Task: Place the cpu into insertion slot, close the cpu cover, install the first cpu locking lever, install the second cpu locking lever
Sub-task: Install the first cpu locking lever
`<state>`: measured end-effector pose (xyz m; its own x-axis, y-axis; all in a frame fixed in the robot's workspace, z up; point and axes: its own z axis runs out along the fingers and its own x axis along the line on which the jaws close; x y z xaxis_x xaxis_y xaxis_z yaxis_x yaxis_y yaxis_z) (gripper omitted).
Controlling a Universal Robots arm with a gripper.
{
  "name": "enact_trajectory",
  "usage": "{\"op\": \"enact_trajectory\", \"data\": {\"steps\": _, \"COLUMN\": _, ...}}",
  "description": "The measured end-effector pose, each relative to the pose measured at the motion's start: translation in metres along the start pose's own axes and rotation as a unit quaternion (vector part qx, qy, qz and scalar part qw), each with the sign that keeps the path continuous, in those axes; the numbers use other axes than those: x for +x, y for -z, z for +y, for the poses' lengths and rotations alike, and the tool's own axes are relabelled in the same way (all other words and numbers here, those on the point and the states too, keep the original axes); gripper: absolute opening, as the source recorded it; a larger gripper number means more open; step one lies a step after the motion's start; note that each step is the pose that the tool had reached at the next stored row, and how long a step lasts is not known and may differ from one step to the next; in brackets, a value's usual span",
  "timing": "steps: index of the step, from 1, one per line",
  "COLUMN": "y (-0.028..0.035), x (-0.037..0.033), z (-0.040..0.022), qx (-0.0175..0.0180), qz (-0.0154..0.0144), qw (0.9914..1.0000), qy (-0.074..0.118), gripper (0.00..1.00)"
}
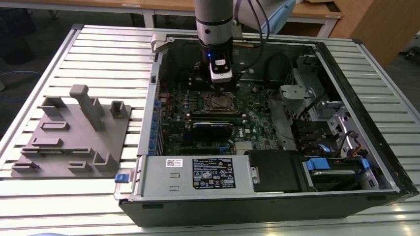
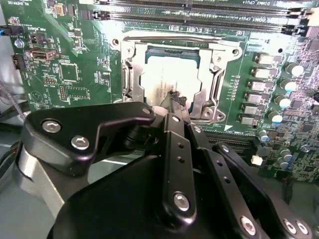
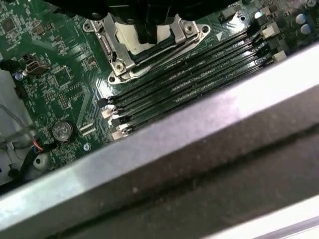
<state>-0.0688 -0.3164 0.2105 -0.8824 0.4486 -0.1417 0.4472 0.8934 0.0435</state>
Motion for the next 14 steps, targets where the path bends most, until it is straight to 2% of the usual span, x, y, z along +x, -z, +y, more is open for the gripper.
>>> {"op": "enact_trajectory", "data": {"steps": 4, "y": -0.0001, "x": -0.0002, "z": 0.0002, "qx": -0.0003, "qz": 0.0001, "qw": 1.0, "qy": 0.002, "gripper": 0.11}}
{"op": "enact_trajectory", "data": {"steps": 9, "y": -0.0005, "x": -0.0015, "z": 0.0008, "qx": -0.0031, "qz": 0.0014, "qw": 0.99972, "qy": 0.023, "gripper": 0.11}}
{"op": "enact_trajectory", "data": {"steps": 14, "y": -0.001, "x": -0.003, "z": 0.0016, "qx": -0.0059, "qz": 0.0029, "qw": 0.99896, "qy": 0.045, "gripper": 0.11}}
